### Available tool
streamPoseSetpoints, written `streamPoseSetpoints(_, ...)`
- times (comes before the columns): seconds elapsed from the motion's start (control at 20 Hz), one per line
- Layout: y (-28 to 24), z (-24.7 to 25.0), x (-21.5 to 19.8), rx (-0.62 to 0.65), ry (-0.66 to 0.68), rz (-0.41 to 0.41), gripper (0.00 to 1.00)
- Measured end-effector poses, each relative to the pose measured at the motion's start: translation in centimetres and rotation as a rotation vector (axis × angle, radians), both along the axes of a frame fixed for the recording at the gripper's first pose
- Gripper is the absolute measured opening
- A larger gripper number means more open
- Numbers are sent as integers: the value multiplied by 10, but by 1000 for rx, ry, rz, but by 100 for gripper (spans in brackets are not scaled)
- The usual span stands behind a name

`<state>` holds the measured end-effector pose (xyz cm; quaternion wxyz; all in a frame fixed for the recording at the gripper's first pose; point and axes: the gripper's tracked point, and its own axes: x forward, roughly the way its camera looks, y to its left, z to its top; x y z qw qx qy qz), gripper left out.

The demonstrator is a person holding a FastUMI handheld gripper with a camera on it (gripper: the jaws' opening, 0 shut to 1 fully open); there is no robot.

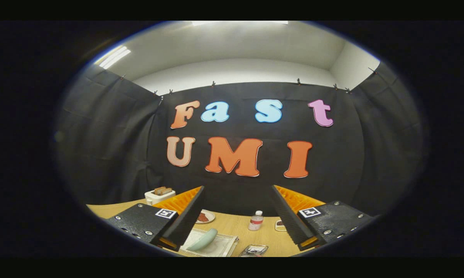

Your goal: Take the plate from the dish rack, then take the spoon from the basket and place it into the plate.

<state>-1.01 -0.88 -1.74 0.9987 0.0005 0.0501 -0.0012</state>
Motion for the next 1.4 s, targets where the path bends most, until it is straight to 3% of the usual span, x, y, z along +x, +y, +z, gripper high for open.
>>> streamPoseSetpoints(0.35,16,-62,9,84,265,36,100)
streamPoseSetpoints(0.7,62,-137,22,228,590,151,99)
streamPoseSetpoints(1.05,90,-215,11,244,953,179,94)
streamPoseSetpoints(1.4,104,-266,5,116,1146,149,82)
